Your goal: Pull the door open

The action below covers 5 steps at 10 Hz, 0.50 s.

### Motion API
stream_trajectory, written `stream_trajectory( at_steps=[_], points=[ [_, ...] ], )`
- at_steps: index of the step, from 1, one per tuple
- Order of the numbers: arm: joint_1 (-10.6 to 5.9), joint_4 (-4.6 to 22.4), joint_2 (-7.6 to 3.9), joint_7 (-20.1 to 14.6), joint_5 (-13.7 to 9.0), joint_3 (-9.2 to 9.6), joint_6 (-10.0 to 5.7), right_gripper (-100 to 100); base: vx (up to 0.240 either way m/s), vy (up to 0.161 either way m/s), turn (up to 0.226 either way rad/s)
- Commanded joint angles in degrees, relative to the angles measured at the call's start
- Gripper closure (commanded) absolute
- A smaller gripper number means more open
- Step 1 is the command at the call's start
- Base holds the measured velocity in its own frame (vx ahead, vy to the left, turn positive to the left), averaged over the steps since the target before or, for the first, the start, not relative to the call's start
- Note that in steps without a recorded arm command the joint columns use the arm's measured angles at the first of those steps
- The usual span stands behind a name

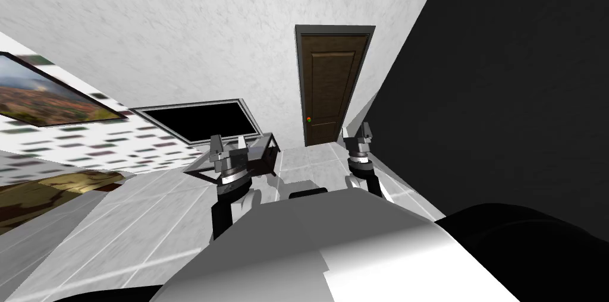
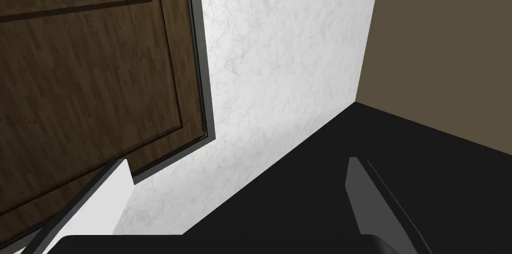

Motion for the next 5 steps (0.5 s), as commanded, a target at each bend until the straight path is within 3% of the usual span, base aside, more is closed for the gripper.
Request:
stream_trajectory(
  at_steps=[1, 5],
  points=[
    [-0.73, 2.1, -0.35, 1.7, 0.6, -0.48, -0.35, -100, 0.117, 0.007, -0.005],
    [-2.52, 7.1, -1.04, 5.9, 2.2, -1.65, -1.2, -100, 0.168, 0.013, -0.001]
  ],
)
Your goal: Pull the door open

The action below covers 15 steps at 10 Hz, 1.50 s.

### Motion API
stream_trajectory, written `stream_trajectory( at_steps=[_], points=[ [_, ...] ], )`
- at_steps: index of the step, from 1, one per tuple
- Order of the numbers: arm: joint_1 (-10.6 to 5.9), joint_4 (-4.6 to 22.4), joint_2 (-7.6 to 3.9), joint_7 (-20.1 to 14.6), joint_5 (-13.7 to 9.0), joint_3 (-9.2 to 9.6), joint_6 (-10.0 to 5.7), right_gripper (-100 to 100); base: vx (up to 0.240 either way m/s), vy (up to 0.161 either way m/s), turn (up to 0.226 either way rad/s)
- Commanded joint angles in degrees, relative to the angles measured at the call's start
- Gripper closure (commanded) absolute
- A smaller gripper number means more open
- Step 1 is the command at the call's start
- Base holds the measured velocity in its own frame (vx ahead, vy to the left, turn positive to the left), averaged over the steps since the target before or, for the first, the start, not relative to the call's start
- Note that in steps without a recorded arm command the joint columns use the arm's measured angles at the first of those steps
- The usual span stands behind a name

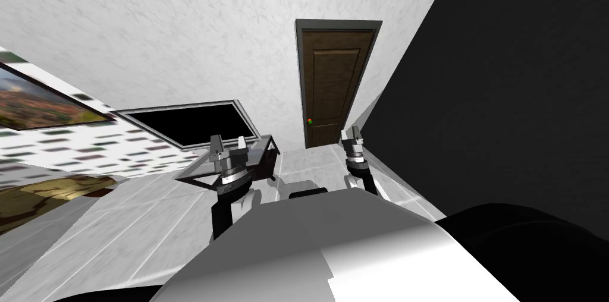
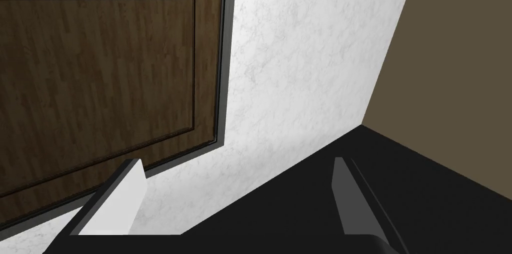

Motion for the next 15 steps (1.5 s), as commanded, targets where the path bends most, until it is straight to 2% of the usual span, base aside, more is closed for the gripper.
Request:
stream_trajectory(
  at_steps=[1, 15],
  points=[
    [-0.97, 2.2, -0.3, 1.7, 0.5, -0.61, -0.33, -100, 0.129, 0.032, 0.001],
    [-7.46, 20.6, -1.95, 17.1, 6.2, -4.87, -3.42, -100, 0.104, 0.017, -0.002]
  ],
)
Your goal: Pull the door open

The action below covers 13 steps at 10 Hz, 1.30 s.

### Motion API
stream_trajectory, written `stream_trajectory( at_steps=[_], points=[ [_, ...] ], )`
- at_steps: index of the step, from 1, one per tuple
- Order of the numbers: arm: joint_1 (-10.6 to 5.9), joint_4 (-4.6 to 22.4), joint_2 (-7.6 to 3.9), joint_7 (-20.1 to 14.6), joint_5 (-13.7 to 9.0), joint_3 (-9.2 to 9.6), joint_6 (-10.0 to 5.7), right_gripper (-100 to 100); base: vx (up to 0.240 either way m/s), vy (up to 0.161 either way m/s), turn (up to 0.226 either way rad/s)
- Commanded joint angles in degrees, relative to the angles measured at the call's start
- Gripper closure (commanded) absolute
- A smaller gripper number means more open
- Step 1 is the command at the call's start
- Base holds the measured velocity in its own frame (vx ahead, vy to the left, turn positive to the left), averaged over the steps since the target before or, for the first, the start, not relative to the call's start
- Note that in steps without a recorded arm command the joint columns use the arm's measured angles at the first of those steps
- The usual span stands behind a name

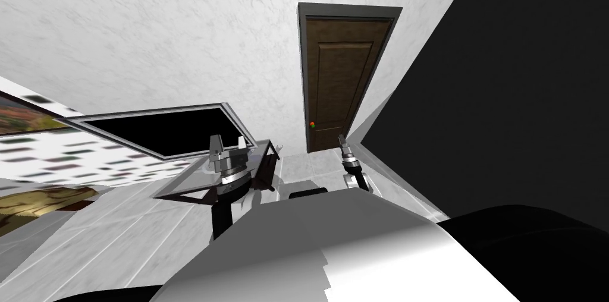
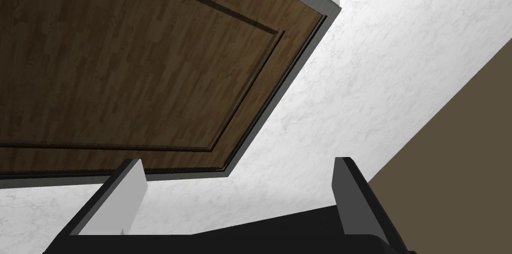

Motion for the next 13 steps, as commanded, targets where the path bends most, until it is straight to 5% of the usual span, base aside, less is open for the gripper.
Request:
stream_trajectory(
  at_steps=[1, 13],
  points=[
    [-0.58, 2.3, -0.01, 2.2, 0.8, -0.38, -0.56, -100, 0.091, 0.019, -0.001],
    [-7.07, 20.6, -0.97, 17.5, 6.4, -4.64, -3.65, -100, 0.099, 0.02, -0.002]
  ],
)
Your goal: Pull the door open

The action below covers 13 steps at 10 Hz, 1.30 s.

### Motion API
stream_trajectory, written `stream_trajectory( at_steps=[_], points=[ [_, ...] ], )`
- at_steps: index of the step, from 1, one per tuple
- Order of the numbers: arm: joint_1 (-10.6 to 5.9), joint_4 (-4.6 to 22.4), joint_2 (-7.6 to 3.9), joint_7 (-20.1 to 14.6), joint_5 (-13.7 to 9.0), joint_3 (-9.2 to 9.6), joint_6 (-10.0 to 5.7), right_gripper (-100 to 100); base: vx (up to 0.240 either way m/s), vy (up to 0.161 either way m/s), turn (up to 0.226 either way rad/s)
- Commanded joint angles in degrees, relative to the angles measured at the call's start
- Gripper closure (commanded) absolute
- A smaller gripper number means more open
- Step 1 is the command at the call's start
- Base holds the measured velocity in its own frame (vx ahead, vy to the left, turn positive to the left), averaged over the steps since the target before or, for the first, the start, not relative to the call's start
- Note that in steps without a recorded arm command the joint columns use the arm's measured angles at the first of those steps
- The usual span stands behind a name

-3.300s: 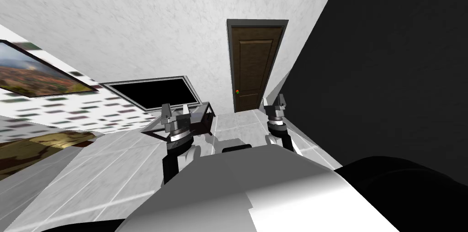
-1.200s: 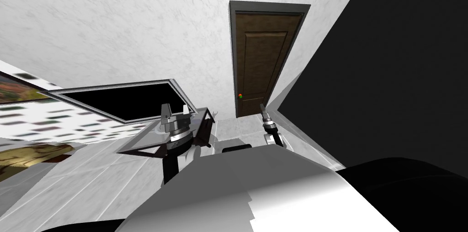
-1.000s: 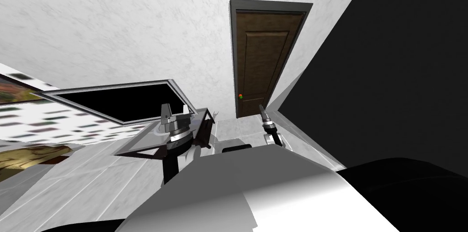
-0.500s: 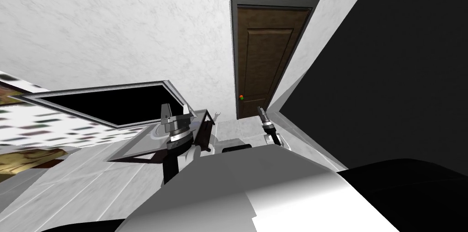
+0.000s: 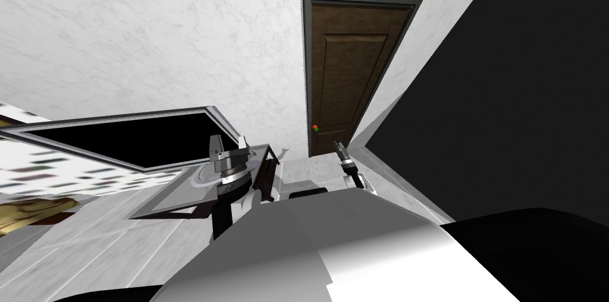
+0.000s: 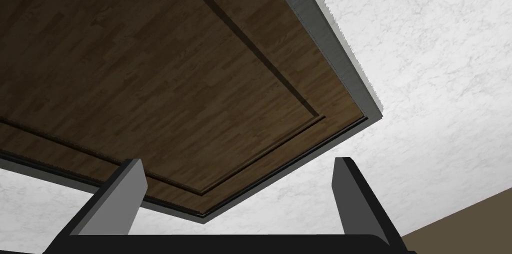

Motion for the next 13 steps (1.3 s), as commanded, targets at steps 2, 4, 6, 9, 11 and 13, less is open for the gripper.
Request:
stream_trajectory(
  at_steps=[2, 4, 6, 9, 11, 13],
  points=[
    [-1.2, 3.7, -0.14, 3.5, 1.3, -0.88, -0.55, -100, 0.106, 0.02, -0.002],
    [-2.29, 6.8, -0.26, 6.1, 2.2, -1.6, -1.07, -100, 0.095, 0.019, -0.001],
    [-3.36, 9.8, -0.36, 8.6, 3.2, -2.3, -1.57, -100, 0.1, 0.018, -0.003],
    [-4.94, 14.3, -0.51, 12.4, 4.5, -3.34, -2.33, -100, 0.104, 0.019, -0.002],
    [-5.95, 17.2, -0.59, 14.8, 5.4, -4.0, -2.81, -100, 0.096, 0.022, -0.001],
    [-6.95, 20.0, -0.66, 17.1, 6.3, -4.65, -3.28, -100, 0.097, 0.024, -0.003]
  ],
)
